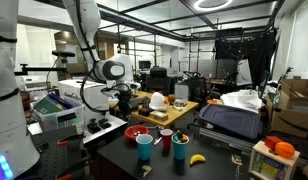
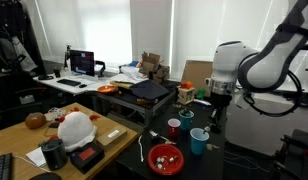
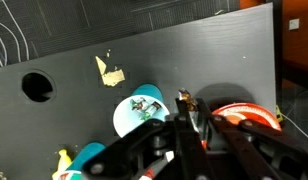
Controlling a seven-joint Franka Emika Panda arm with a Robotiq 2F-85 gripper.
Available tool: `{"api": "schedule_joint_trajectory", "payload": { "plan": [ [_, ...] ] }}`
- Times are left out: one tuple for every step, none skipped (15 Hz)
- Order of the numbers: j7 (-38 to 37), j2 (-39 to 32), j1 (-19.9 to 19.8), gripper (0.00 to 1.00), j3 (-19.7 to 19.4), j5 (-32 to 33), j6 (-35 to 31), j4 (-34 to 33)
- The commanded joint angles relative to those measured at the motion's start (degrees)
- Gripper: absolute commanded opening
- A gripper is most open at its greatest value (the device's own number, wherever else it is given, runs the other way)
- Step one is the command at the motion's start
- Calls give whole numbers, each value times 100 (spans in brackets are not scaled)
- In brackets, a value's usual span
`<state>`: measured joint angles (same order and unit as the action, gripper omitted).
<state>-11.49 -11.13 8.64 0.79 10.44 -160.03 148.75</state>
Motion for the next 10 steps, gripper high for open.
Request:
{"api": "schedule_joint_trajectory", "payload": {
  "plan": [
    [-1599,490,706,3,-725,1194,-35,396],
    [-2076,536,811,3,-808,1585,42,390],
    [-2525,546,902,3,-873,1961,51,389],
    [-2908,573,988,3,-912,2250,117,359],
    [-3189,591,1035,3,-912,2464,132,355],
    [-3400,609,1068,3,-893,2603,145,359],
    [-2942,-524,714,3,-1109,2639,-21,-727],
    [-2908,-589,688,3,-1103,2584,-12,-817],
    [-2740,-782,637,3,-1117,2403,9,-1097],
    [-2602,-1037,545,3,-1110,2255,8,-1419]
  ]
}}
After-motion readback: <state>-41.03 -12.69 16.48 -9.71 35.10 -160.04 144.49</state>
